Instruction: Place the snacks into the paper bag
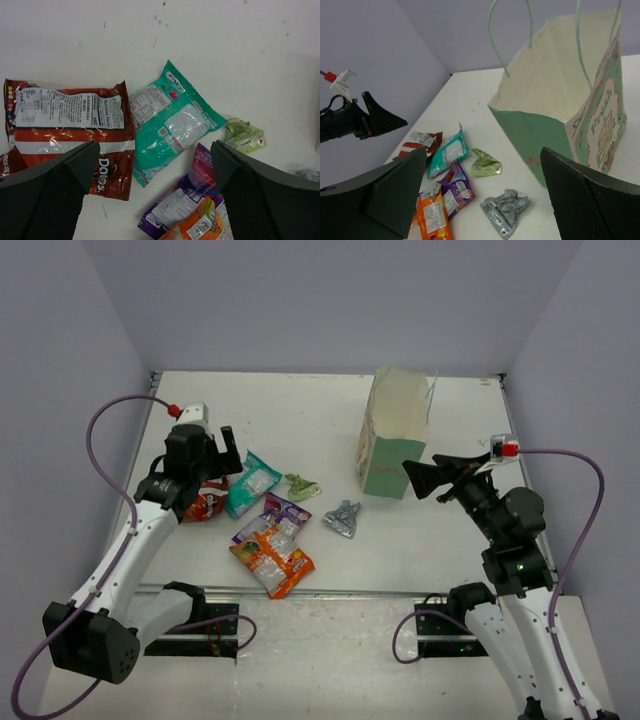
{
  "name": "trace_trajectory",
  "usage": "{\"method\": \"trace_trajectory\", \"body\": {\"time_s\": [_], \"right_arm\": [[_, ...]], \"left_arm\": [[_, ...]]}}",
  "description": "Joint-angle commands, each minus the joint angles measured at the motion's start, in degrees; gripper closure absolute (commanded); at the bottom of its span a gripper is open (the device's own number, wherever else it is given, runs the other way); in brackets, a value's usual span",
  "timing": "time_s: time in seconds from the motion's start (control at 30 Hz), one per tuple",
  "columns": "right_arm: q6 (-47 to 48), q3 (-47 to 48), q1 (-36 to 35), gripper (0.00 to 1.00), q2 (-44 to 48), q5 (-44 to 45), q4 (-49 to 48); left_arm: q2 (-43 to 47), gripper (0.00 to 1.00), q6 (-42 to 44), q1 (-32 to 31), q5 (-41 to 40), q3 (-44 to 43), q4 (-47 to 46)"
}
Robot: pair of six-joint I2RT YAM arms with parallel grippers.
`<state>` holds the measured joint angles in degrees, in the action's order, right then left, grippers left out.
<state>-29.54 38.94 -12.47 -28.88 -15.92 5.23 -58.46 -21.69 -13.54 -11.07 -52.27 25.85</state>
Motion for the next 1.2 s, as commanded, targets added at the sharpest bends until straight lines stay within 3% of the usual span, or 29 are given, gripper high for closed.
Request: {"method": "trace_trajectory", "body": {"time_s": [0.0, 0.13, 0.23, 0.47, 0.73, 0.93, 1.07, 1.17], "right_arm": [[0.45, 0.00, -0.27, 0.01, -0.38, -2.88, -0.93], [0.01, -0.09, -0.36, 0.01, -0.47, -4.02, -1.10], [-0.34, -0.53, -0.36, 0.01, -0.21, -4.73, -1.63], [0.18, -0.53, -2.03, 0.01, 0.14, -2.89, -1.11], [0.18, -0.18, -2.12, 0.01, -1.08, -3.68, -1.02], [0.01, 0.79, -2.03, 0.01, -3.02, -4.38, -0.67], [0.18, 1.14, -2.12, 0.01, -3.63, -4.20, -0.14], [0.27, 1.31, -2.03, 0.01, -3.99, -4.20, 0.21]], "left_arm": [[-3.15, 0.00, -3.62, 0.44, 0.27, -1.08, 4.47], [-4.03, 0.00, -5.81, -0.87, 0.18, 0.59, 6.06], [-4.91, 0.00, -8.27, -4.56, -11.56, 0.85, 8.51], [-6.40, 0.00, -12.05, -5.27, -14.23, 6.39, 5.36], [-9.48, 0.00, -15.75, -7.11, -22.67, 8.68, 4.66], [-13.95, 0.00, -17.15, -6.76, -25.40, 10.78, -1.05], [-15.98, 0.10, -18.30, -5.19, -26.99, 12.63, -4.56], [-17.21, 0.12, -18.03, -3.96, -26.64, 13.25, -5.98]]}}
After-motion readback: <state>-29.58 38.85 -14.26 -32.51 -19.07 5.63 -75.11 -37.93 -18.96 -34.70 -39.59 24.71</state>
